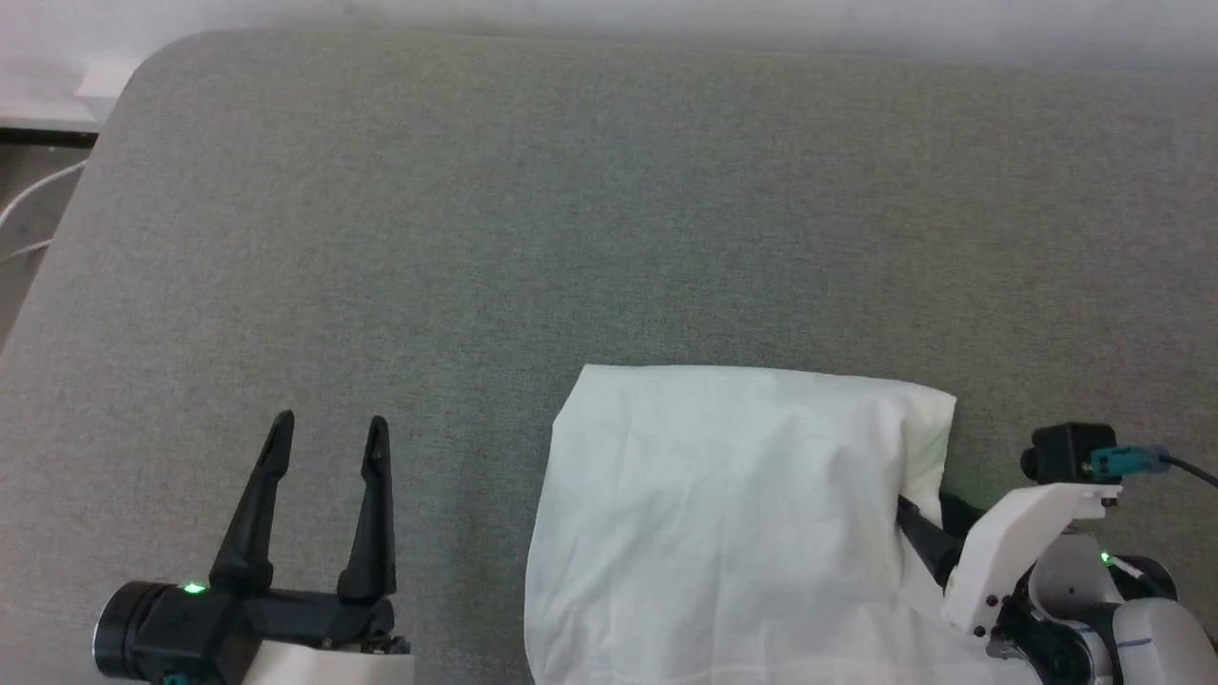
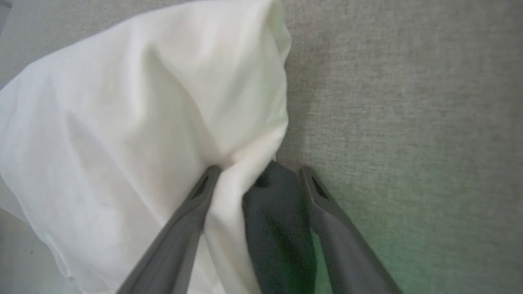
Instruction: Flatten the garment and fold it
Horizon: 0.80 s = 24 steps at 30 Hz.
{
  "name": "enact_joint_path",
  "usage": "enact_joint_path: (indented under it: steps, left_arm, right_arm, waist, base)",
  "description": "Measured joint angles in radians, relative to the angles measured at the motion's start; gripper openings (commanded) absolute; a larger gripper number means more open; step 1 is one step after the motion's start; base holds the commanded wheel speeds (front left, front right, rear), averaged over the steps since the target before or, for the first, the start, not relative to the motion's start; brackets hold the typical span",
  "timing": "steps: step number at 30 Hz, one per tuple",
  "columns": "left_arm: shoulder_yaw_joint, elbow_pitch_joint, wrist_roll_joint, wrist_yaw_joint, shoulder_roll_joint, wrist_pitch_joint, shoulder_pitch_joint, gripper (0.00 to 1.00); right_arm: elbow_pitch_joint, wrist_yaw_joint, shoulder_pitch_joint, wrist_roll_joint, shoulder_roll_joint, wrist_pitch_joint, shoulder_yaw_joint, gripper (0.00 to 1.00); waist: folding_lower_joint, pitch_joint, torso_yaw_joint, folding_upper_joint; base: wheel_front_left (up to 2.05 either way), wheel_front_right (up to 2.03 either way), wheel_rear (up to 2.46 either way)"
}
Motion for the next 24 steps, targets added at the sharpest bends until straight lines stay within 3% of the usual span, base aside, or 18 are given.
enact_joint_path:
  steps: [1,2,3,4,15,24]
  left_arm:
    - [0.001,0.004,0.000,-0.007,-0.004,0.000,-0.004,1.00]
    - [0.003,0.007,0.000,-0.011,-0.008,0.000,-0.006,1.00]
    - [0.005,0.010,0.000,-0.017,-0.012,0.000,-0.006,1.00]
    - [0.007,0.015,0.000,-0.022,-0.014,0.000,-0.006,1.00]
    - [0.023,0.051,0.006,-0.058,-0.038,0.000,-0.014,1.00]
    - [0.041,0.056,0.007,-0.070,-0.047,0.000,-0.013,1.00]
  right_arm:
    - [0.002,0.000,-0.006,0.011,-0.002,0.012,0.006,0.84]
    - [0.003,0.000,-0.011,0.019,-0.003,0.020,0.011,0.47]
    - [0.005,0.000,-0.014,0.023,-0.005,0.024,0.014,0.20]
    - [0.007,0.000,-0.017,0.026,-0.005,0.024,0.016,0.00]
    - [0.090,0.007,-0.062,0.019,0.018,0.001,-0.036,0.00]
    - [0.146,0.002,-0.146,-0.042,-0.012,-0.032,-0.242,0.00]
  waist:
    - [0.0000,0.003,0.003,0.0000]
    - [0.0000,0.006,0.006,0.0000]
    - [0.0000,0.009,0.009,0.0000]
    - [0.0000,0.011,0.011,0.0000]
    - [0.0000,-0.003,0.016,0.0000]
    - [0.0000,-0.023,-0.003,0.0000]
  base:
    - [0.00,0.00,0.00]
    - [0.00,0.00,0.00]
    - [0.00,0.00,0.00]
    - [0.00,0.00,0.00]
    - [0.00,0.00,0.00]
    - [0.00,0.00,0.00]
